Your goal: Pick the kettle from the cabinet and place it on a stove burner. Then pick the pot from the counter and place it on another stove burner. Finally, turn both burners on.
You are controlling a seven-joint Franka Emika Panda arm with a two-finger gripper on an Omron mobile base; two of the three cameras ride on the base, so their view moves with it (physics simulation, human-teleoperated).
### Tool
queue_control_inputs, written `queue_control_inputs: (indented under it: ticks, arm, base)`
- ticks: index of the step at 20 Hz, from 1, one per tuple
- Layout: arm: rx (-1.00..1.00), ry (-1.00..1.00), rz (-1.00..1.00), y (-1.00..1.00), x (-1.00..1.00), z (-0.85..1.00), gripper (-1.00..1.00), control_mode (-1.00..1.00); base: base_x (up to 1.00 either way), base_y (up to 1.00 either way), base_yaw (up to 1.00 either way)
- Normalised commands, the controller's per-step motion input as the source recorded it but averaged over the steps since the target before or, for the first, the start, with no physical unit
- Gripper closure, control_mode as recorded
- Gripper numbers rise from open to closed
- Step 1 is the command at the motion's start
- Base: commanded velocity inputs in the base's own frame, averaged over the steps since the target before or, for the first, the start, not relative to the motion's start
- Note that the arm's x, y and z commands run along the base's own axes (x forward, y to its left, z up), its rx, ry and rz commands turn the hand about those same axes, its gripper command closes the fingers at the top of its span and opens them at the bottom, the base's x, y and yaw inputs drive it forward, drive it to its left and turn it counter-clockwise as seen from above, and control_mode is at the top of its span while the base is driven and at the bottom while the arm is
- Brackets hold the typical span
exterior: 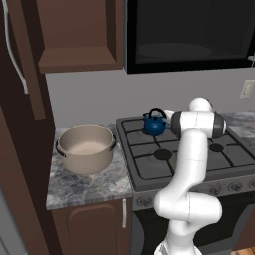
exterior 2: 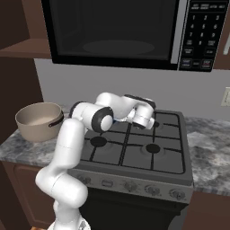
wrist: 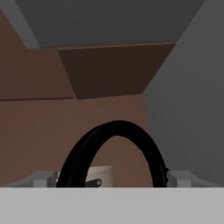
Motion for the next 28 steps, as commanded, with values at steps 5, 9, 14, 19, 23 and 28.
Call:
queue_control_inputs:
  ticks: [5,9,14,19,23,28]
  arm:
    - [0.00,-0.05,0.00,0.00,-0.12,0.00,-1.00,-1.00]
    - [0.00,-0.06,0.00,-0.01,-0.10,0.00,-1.00,-1.00]
    - [0.00,-0.06,0.00,-0.09,-0.13,0.00,-1.00,-1.00]
    - [0.00,-0.05,0.00,-0.13,-0.13,0.00,-1.00,-1.00]
    - [0.00,-0.06,0.00,-0.13,-0.14,0.00,-1.00,-1.00]
    - [0.00,-0.07,0.00,-0.12,-0.16,0.00,-1.00,-1.00]
  base:
    - [0.00,0.00,0.00]
    - [0.00,0.00,0.00]
    - [0.00,0.00,0.00]
    - [0.00,0.00,0.00]
    - [0.00,0.00,0.00]
    - [0.00,0.00,0.00]
